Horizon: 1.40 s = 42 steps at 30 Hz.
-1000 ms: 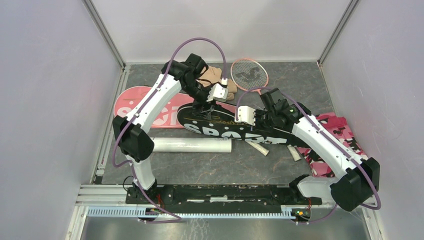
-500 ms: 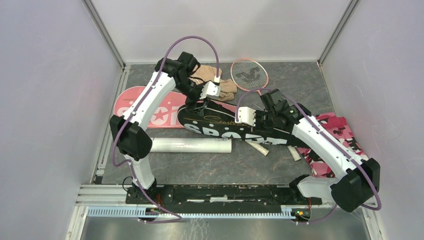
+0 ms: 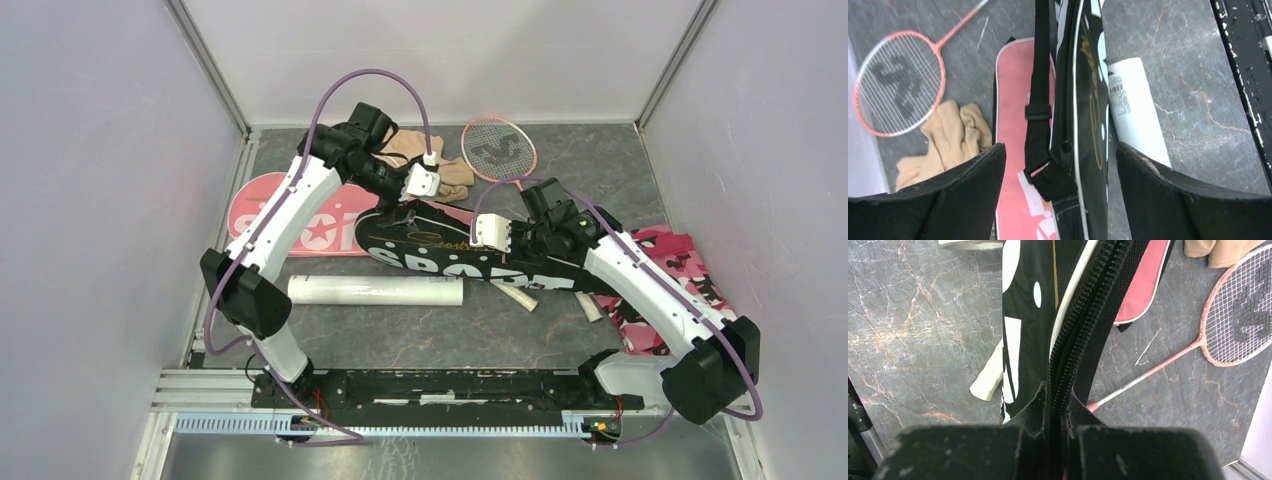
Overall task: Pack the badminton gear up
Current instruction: Adjust the racket bag at the center of the board.
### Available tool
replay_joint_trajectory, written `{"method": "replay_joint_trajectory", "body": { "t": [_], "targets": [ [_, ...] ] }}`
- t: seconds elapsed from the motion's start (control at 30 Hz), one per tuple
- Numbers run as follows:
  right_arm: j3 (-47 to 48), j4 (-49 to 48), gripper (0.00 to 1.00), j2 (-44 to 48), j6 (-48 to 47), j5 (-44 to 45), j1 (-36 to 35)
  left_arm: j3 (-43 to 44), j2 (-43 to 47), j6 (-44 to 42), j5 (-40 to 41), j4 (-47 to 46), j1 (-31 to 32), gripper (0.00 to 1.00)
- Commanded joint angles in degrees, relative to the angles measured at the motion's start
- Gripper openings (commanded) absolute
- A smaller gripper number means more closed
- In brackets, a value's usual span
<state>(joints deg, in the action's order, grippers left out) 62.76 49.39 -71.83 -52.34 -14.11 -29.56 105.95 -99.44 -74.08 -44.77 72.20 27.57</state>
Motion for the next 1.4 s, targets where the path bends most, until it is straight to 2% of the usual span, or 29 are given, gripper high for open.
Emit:
{"method": "replay_joint_trajectory", "body": {
  "t": [0.0,0.17,0.27,0.33,0.47,0.63,0.8,1.03,1.37],
  "targets": [
    [-0.56,3.08,0.0,0.2,-0.75,1.9,0.48,-1.09,2.9,-1.63,-3.68,-4.2,3.23,0.86],
    [-0.55,3.17,0.0,0.15,-0.91,1.99,0.54,4.8,-2.38,-2.14,-1.14,4.27,5.69,0.84],
    [-0.55,3.17,0.0,0.05,-0.93,1.98,0.49,11.12,-8.03,-2.52,1.13,11.1,6.0,0.79],
    [-0.63,3.18,0.0,0.08,-1.0,1.89,0.47,13.47,-9.9,0.03,3.23,11.72,6.0,0.75],
    [-1.05,3.21,0.0,0.07,-1.14,2.02,0.52,12.27,-9.57,-0.99,6.57,11.64,6.0,0.71],
    [-1.47,3.11,0.0,0.19,-1.19,2.25,0.46,10.82,-9.24,0.07,10.81,11.73,5.71,0.62],
    [-2.36,2.77,0.0,0.55,-1.28,2.51,0.59,9.01,-7.59,-0.22,12.65,11.73,3.83,0.61],
    [-2.69,2.63,0.0,0.64,-1.28,2.4,0.6,7.27,-6.16,-1.01,12.43,11.73,0.57,0.57],
    [-2.91,2.55,0.0,0.47,-1.19,2.42,0.6,5.97,-5.31,-1.4,8.95,11.73,-0.59,0.42]
  ]
}}
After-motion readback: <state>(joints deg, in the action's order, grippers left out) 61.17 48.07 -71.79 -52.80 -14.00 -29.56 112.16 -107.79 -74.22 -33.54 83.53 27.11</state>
